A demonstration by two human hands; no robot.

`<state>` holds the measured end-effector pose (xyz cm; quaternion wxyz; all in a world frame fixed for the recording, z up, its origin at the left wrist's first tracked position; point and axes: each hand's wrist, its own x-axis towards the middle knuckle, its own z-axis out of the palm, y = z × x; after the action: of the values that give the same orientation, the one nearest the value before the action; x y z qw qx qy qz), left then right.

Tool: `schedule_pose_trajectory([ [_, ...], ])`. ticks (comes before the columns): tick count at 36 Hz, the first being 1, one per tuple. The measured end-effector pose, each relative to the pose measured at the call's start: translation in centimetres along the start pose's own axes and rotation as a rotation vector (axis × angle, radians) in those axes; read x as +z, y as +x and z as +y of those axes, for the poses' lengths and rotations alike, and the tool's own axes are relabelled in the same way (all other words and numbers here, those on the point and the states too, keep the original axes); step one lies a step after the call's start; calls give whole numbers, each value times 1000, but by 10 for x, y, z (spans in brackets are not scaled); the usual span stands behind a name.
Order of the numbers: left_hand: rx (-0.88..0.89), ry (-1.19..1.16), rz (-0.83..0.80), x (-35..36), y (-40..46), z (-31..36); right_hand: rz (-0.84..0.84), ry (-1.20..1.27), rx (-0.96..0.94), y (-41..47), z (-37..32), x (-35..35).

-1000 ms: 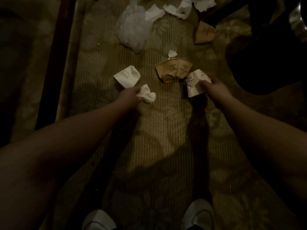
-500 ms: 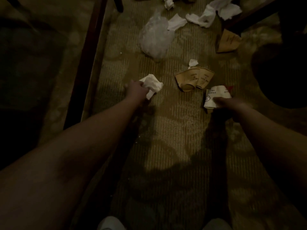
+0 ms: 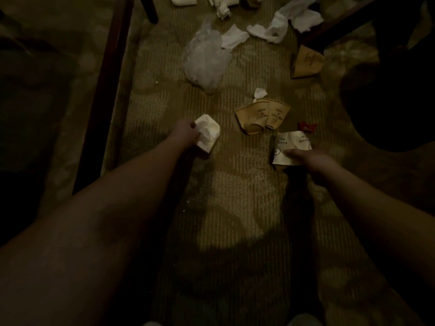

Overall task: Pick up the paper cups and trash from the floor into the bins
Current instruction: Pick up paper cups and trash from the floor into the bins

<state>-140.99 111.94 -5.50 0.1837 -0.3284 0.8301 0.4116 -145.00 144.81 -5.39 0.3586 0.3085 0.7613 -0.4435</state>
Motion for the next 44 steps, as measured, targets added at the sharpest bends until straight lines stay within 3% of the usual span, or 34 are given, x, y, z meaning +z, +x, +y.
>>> schedule_pose_trajectory([
  [9, 76, 16, 39, 11, -3, -4, -61, -78, -23, 3, 15, -3],
  [16, -82, -262, 76, 9, -13, 4, -102, -74, -62, -11, 2, 0],
  [22, -133, -357, 20, 0, -57, 27, -115, 45, -84, -47, -9, -13],
  [34, -157, -304, -66, -47, -217, 99, -170, 218, -37, -226, 1, -73],
  [44, -202, -310, -71, -117, -375, 182, -95, 340, 34, -378, -7, -143],
])
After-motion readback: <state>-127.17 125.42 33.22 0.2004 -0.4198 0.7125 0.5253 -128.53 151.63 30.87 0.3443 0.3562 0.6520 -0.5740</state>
